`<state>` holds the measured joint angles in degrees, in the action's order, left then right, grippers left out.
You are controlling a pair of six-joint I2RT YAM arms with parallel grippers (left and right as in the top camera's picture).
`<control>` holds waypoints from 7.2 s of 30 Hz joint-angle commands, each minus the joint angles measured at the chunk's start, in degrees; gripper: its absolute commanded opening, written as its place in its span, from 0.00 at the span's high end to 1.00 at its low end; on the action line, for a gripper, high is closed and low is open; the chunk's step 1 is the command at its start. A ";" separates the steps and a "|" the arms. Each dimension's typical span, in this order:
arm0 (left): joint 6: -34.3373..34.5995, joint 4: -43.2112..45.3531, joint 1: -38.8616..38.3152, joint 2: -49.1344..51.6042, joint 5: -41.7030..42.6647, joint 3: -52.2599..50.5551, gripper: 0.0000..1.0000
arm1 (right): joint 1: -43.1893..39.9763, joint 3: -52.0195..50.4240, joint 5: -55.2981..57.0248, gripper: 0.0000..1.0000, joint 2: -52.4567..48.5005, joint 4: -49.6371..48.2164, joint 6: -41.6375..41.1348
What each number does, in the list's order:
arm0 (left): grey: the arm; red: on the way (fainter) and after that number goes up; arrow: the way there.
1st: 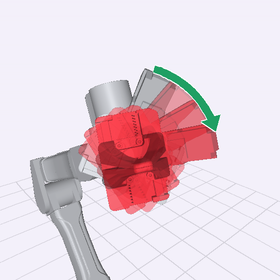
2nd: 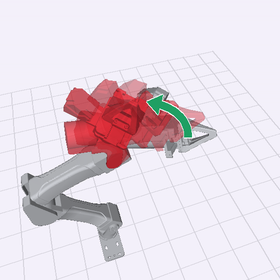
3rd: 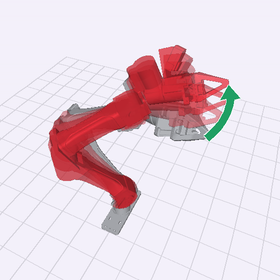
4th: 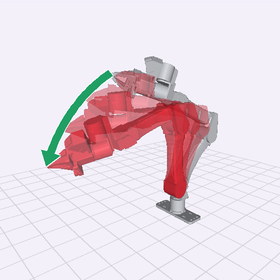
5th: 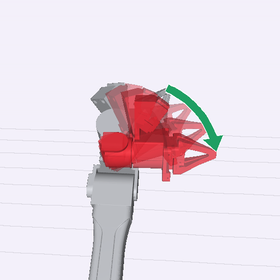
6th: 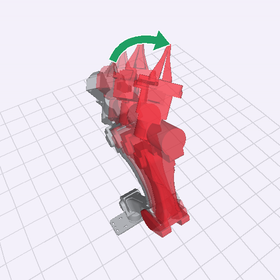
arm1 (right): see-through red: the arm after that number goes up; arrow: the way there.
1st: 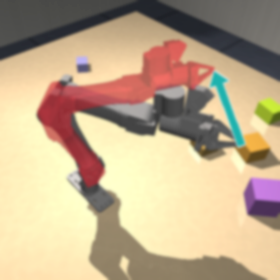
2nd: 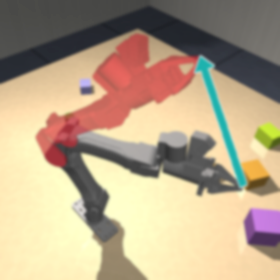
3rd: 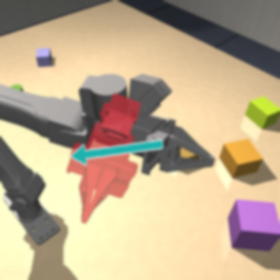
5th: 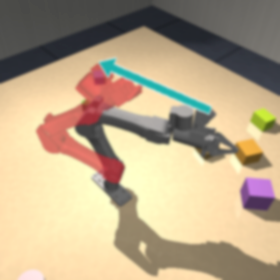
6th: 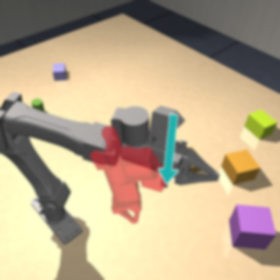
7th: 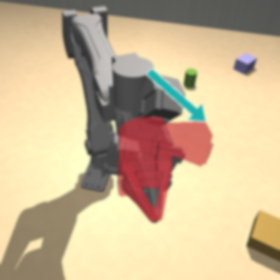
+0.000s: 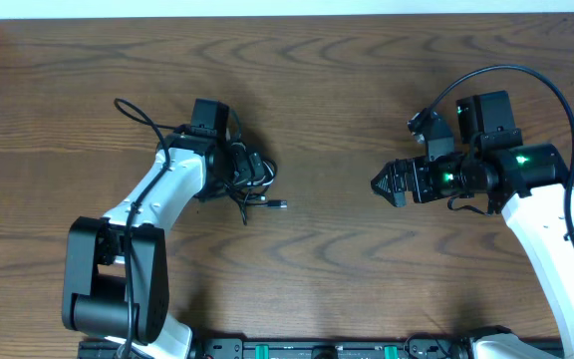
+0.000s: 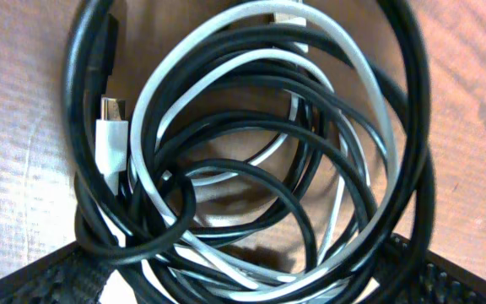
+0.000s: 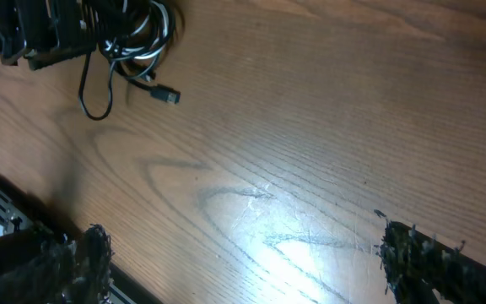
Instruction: Untangle cables
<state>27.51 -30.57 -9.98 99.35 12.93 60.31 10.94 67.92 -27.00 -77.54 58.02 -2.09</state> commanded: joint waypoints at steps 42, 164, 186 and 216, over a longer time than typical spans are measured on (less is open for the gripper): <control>5.20 13.84 -3.19 0.66 -2.12 -7.74 0.37 | 0.15 0.96 -0.04 0.01 -0.28 0.04 0.46; 12.00 13.97 -17.97 -1.49 10.14 -9.35 0.92 | 0.15 0.96 -0.07 0.01 -0.28 0.04 0.46; 8.35 3.34 -18.14 -14.32 -8.09 -9.31 0.92 | 0.15 0.96 -0.07 0.01 -0.28 0.04 0.46; 5.16 -14.23 -11.43 -12.98 -22.51 -4.90 0.01 | 0.15 0.96 -0.04 0.01 -0.28 0.04 0.46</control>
<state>33.71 -43.86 -22.11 86.08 -1.63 54.68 10.94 67.92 -27.00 -77.54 58.02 -2.11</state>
